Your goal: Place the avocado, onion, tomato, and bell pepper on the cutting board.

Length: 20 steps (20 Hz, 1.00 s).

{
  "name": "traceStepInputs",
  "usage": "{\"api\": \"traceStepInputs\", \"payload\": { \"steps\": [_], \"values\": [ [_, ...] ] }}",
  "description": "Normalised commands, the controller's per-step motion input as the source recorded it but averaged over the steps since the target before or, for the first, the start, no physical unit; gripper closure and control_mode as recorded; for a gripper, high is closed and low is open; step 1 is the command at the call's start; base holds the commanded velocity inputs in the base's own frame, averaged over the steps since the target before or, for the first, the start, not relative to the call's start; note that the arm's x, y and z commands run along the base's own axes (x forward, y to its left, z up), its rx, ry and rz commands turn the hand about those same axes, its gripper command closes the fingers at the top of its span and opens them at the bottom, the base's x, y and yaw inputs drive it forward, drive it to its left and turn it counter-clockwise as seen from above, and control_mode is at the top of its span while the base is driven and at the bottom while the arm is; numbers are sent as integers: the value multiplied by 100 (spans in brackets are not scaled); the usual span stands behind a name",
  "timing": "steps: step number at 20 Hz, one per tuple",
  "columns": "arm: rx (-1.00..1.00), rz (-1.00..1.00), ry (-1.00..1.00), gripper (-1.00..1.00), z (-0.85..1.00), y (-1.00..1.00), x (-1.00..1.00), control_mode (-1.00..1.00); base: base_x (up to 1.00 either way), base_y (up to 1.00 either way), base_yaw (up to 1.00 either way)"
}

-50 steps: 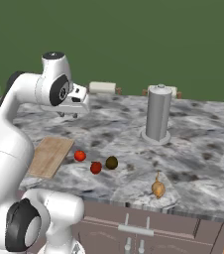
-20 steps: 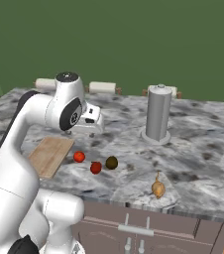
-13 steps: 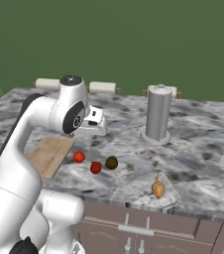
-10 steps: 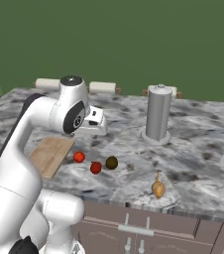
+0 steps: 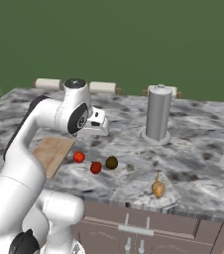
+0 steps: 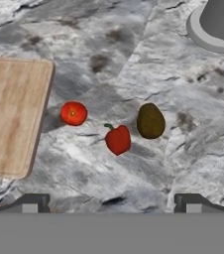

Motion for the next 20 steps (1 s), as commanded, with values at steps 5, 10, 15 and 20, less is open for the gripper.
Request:
{"api": "traceStepInputs", "payload": {
  "steps": [5,10,15,20],
  "values": [
    [0,0,0,-100,-26,-1,23,-100,0,0,0],
    [0,0,1,-100,-25,-1,25,-100,0,0,0],
    [0,0,0,-100,-22,-10,6,-100,0,0,0],
    [0,0,0,-100,-15,-6,0,-100,0,0,0]
  ]
}}
